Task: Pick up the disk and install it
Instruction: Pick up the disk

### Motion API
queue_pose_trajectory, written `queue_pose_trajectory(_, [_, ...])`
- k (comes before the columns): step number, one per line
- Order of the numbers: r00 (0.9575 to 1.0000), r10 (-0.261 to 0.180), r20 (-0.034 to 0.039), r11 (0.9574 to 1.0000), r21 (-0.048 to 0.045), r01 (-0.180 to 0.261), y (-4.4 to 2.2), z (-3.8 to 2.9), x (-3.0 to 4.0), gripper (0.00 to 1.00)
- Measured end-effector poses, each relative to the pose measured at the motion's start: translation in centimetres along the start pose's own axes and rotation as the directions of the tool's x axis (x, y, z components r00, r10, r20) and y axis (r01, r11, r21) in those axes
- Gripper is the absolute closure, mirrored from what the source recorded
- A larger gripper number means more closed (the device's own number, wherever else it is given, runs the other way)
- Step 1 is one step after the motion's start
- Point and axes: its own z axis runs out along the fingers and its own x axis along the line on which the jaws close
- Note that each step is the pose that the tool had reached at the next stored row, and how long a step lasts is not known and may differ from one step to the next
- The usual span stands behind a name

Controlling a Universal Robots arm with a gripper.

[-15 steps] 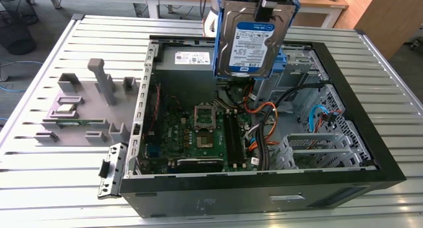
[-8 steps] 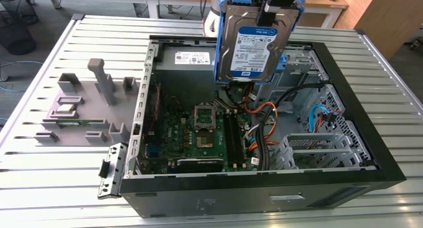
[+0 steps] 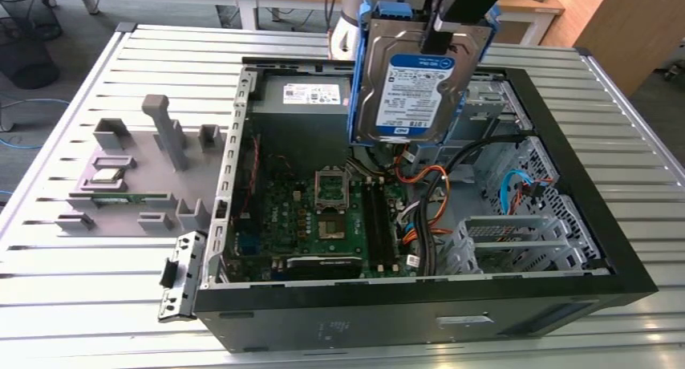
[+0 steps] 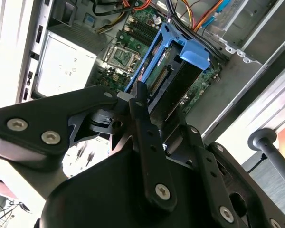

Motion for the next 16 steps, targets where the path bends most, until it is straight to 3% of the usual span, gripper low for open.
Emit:
queue_pose_trajectory(7, [1.0000, 0.000, -0.0010, 1.0000, 0.0000, 0.000, -0.10, -0.07, 1.28, 0.65])
queue_pose_trajectory(11, [1.0000, 0.000, -0.0025, 1.0000, 0.0001, 0.000, -0.19, -0.08, 1.53, 0.65])
queue_pose_trajectory(16, [1.0000, 0.000, -0.0027, 1.0000, 0.0000, 0.000, -0.78, -0.12, 1.62, 0.65])
